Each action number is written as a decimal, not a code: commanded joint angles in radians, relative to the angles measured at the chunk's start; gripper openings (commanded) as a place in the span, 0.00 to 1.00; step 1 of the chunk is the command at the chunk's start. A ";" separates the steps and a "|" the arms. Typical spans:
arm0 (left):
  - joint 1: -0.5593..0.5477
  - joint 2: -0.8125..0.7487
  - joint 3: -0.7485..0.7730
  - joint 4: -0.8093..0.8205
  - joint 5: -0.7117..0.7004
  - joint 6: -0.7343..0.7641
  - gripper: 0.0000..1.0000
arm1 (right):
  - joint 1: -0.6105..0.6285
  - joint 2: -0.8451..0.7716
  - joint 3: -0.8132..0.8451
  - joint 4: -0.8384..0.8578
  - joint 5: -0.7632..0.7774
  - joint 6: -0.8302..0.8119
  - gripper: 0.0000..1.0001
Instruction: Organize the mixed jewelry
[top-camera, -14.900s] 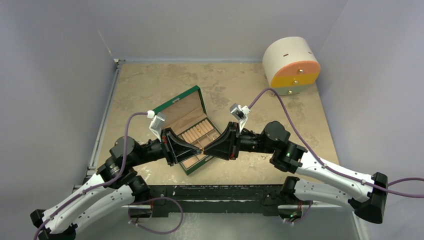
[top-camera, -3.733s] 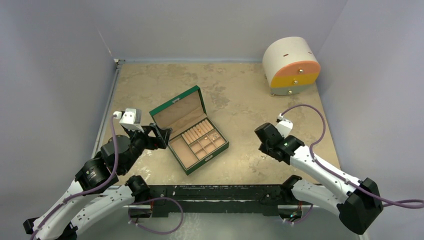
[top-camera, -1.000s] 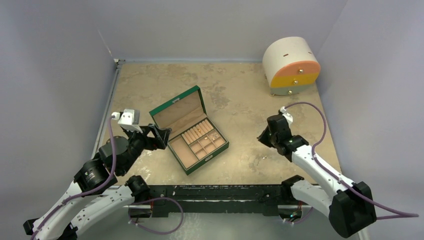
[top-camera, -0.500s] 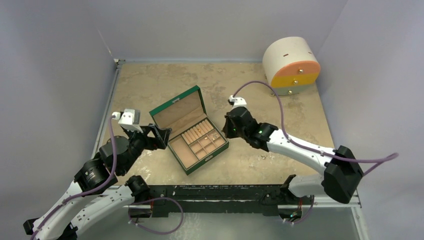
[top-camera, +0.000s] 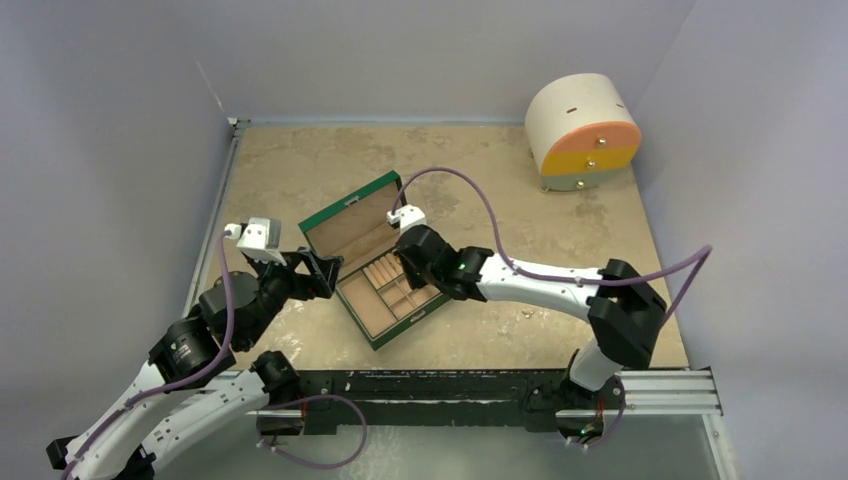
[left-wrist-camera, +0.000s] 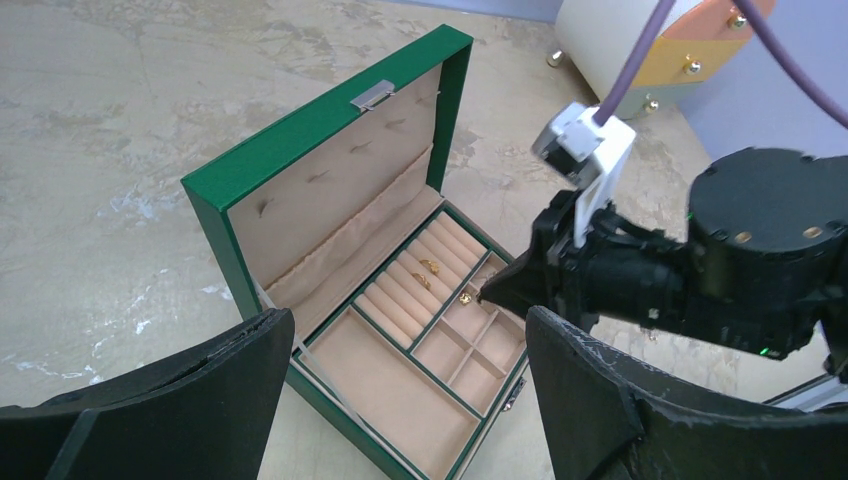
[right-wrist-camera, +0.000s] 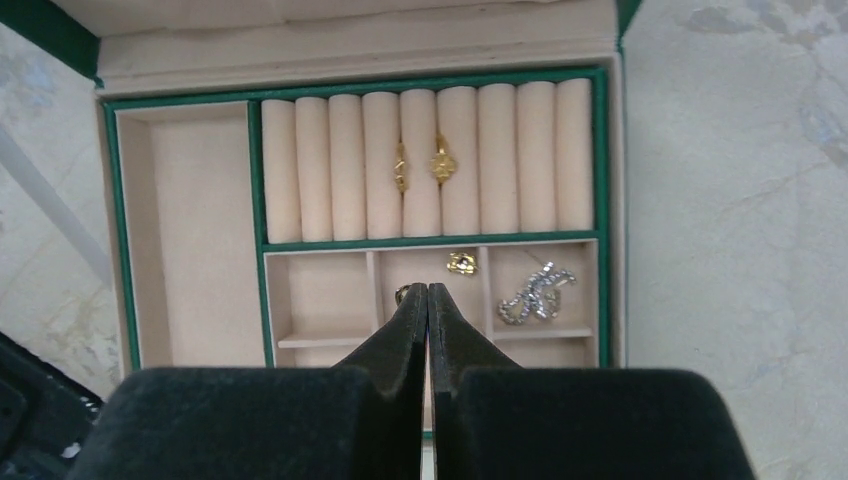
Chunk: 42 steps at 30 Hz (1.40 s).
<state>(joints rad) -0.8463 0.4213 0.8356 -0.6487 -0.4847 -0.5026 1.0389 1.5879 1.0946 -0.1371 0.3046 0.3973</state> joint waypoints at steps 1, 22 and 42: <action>0.004 0.006 0.001 0.034 -0.015 0.014 0.86 | 0.046 0.057 0.071 -0.036 0.071 -0.064 0.00; 0.003 0.011 0.001 0.034 -0.018 0.013 0.86 | 0.081 0.152 0.119 -0.084 0.185 -0.024 0.07; 0.003 0.004 0.001 0.034 -0.019 0.013 0.86 | 0.050 -0.213 -0.098 -0.291 0.379 0.232 0.32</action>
<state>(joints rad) -0.8463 0.4271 0.8356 -0.6491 -0.4946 -0.5030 1.1103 1.4624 1.0477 -0.3023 0.5732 0.5064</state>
